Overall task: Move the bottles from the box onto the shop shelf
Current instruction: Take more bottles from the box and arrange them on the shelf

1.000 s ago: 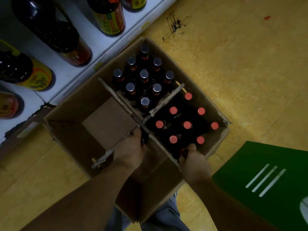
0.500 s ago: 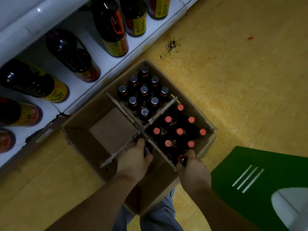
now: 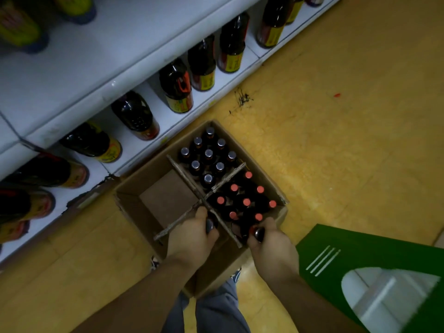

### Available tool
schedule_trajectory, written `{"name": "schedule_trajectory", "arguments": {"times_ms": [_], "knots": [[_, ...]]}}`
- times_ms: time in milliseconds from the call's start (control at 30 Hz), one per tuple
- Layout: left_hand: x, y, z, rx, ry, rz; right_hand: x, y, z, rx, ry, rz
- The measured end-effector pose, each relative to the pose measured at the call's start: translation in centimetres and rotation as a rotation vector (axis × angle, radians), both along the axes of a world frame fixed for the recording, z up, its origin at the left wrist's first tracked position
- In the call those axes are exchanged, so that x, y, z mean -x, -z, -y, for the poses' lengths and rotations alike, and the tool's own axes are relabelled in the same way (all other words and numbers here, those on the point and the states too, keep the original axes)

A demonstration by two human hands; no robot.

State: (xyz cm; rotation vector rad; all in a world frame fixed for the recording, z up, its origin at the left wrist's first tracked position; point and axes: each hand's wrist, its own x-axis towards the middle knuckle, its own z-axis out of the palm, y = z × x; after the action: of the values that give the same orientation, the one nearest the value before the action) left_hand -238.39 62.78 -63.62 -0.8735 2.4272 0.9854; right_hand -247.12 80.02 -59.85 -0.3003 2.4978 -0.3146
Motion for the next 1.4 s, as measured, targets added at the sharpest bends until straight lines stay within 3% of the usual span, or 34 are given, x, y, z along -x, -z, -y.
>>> {"name": "schedule_trajectory", "arguments": {"times_ms": [500, 1000, 1400], "knots": [[1.0, -18.3, 0.8, 0.097, -0.011, -0.075, 1.1, -17.4, 2.5, 0.010, -0.038, -0.014], [-0.5, -37.8, 1.8, 0.264, -0.132, -0.258, 1.9, -35.1, 3.9, 0.240, -0.047, -0.161], [-0.9, -47.6, 4.1, 0.384, -0.242, -0.395, 3.4, -44.7, 7.0, 0.440, -0.193, -0.255]]}}
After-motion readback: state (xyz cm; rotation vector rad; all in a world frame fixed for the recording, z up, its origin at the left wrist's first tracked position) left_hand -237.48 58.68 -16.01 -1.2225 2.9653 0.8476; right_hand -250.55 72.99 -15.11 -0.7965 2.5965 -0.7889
